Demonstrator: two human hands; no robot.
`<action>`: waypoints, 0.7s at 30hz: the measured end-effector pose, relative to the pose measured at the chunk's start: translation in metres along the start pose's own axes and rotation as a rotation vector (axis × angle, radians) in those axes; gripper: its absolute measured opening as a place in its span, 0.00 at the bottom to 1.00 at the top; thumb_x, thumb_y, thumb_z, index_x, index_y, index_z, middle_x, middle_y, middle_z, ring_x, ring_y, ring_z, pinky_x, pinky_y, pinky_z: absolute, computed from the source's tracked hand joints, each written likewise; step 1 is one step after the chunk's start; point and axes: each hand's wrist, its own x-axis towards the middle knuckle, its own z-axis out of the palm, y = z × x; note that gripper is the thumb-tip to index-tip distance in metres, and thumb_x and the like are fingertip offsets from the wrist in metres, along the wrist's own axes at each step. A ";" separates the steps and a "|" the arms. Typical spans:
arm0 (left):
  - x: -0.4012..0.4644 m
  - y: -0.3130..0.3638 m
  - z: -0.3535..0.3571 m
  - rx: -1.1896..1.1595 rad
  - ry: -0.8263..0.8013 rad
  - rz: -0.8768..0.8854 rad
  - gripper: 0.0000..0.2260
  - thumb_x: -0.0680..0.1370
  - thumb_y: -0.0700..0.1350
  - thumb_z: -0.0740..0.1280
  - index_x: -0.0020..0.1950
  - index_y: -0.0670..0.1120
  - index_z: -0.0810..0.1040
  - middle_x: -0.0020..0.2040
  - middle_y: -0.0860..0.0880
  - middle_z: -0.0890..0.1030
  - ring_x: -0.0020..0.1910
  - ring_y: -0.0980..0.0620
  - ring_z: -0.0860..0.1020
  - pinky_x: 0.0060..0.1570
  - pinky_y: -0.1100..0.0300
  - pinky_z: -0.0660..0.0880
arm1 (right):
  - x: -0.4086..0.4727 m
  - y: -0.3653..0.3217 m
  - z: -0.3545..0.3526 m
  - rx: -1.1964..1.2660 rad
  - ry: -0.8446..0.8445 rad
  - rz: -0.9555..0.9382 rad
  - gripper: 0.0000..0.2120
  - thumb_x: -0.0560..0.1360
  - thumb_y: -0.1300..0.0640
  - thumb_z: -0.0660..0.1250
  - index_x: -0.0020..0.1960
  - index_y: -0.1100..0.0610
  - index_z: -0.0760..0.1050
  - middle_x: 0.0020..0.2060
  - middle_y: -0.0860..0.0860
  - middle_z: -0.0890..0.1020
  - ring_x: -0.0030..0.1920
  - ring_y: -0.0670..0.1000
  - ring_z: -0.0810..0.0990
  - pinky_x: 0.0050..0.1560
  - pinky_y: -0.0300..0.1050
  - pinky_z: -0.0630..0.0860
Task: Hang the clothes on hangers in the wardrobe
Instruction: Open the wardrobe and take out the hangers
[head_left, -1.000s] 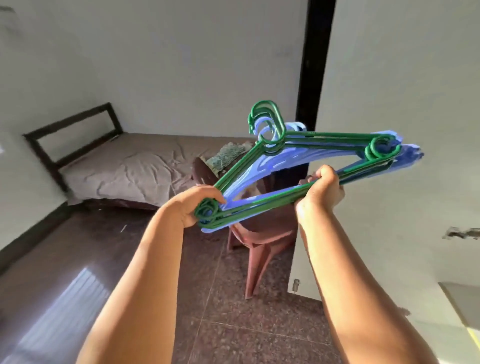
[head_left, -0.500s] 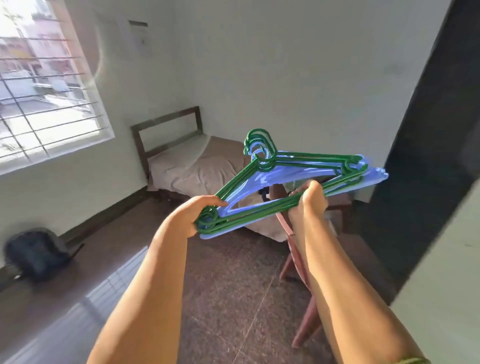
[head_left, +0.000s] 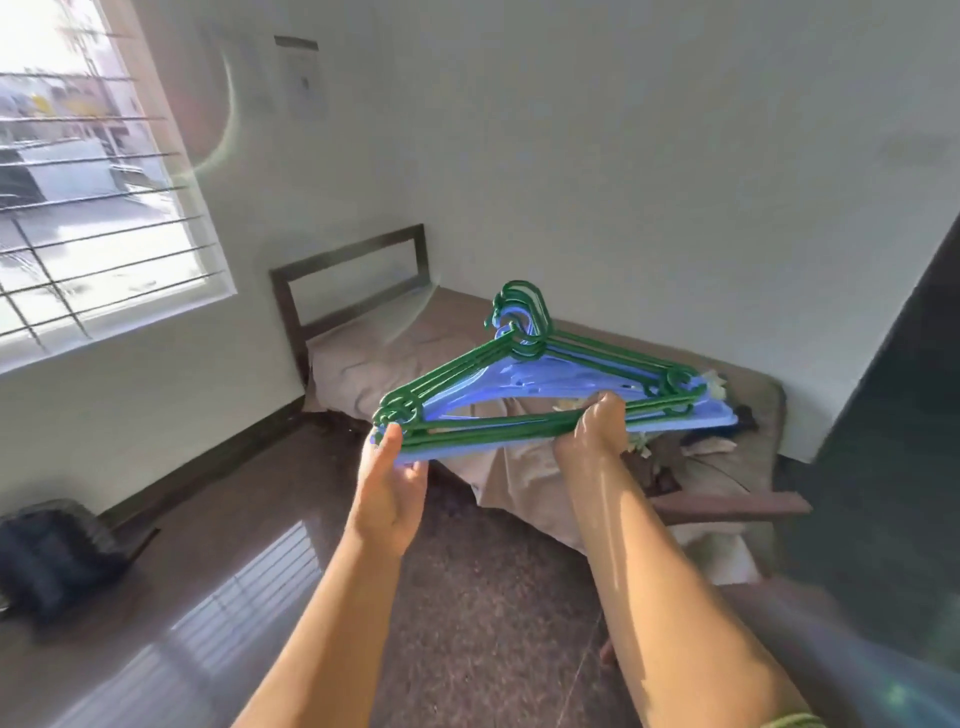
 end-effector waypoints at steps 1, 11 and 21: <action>0.021 -0.003 -0.004 0.004 0.073 0.020 0.29 0.60 0.54 0.82 0.56 0.46 0.79 0.54 0.48 0.83 0.53 0.51 0.81 0.56 0.58 0.78 | 0.020 0.010 0.012 0.046 0.074 0.034 0.08 0.74 0.59 0.58 0.37 0.51 0.63 0.24 0.46 0.72 0.22 0.46 0.70 0.26 0.39 0.69; 0.253 -0.016 -0.041 -0.097 0.410 -0.263 0.06 0.74 0.49 0.71 0.43 0.48 0.77 0.40 0.47 0.81 0.42 0.47 0.80 0.51 0.50 0.75 | 0.170 0.073 0.142 0.145 0.249 0.037 0.20 0.57 0.60 0.63 0.49 0.58 0.69 0.34 0.54 0.72 0.30 0.53 0.72 0.28 0.41 0.71; 0.452 -0.137 -0.029 -0.063 0.485 -0.568 0.08 0.76 0.37 0.59 0.37 0.46 0.70 0.35 0.48 0.75 0.33 0.50 0.76 0.31 0.59 0.76 | 0.345 0.059 0.161 0.179 0.344 -0.172 0.23 0.62 0.67 0.70 0.53 0.52 0.69 0.46 0.57 0.77 0.41 0.55 0.76 0.42 0.49 0.72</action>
